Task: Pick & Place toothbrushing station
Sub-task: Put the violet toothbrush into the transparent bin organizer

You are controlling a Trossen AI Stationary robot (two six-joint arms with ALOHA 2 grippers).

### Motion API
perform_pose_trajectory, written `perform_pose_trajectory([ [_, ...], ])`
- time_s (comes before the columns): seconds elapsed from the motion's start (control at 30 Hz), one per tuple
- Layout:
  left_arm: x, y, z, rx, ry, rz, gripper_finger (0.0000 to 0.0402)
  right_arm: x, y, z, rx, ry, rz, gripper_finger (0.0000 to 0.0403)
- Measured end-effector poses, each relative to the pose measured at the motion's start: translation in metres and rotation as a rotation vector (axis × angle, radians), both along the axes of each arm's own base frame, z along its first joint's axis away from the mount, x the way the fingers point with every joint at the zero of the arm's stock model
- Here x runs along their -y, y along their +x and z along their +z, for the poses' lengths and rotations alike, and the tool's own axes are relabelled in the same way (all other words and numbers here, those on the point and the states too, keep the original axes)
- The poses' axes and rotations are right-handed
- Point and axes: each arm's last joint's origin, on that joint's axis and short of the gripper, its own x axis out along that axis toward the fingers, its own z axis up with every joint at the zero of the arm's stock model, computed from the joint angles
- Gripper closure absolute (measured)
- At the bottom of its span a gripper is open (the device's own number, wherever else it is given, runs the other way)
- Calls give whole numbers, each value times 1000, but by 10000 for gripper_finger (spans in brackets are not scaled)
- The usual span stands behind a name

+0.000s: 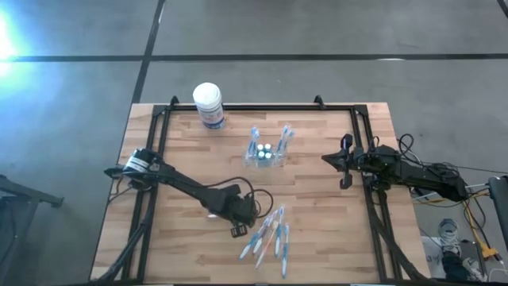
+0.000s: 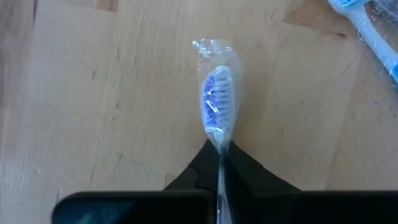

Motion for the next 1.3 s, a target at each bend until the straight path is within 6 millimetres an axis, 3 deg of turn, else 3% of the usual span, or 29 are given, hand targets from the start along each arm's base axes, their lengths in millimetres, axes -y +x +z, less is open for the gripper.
perform_pose_trajectory([
  [0.2,0,-3,19,29,-3,-47,395,0,0,0,-3,0,-1,394],
  [0.3,0,-11,50,137,34,-70,395,0,0,-1,-7,1,0,394],
  [0.47,0,-43,93,321,169,-134,398,0,0,-1,-15,3,1,394],
  [0.63,0,-90,123,608,147,-239,395,0,0,-2,-20,4,3,394],
  [0.87,-33,-155,125,942,143,-88,400,0,0,-2,-20,4,3,394],
  [1.1,-62,-201,101,1213,61,25,401,0,0,-2,-21,4,2,394],
  [1.3,-74,-224,70,1320,21,76,401,0,0,-2,-23,5,2,394],
])
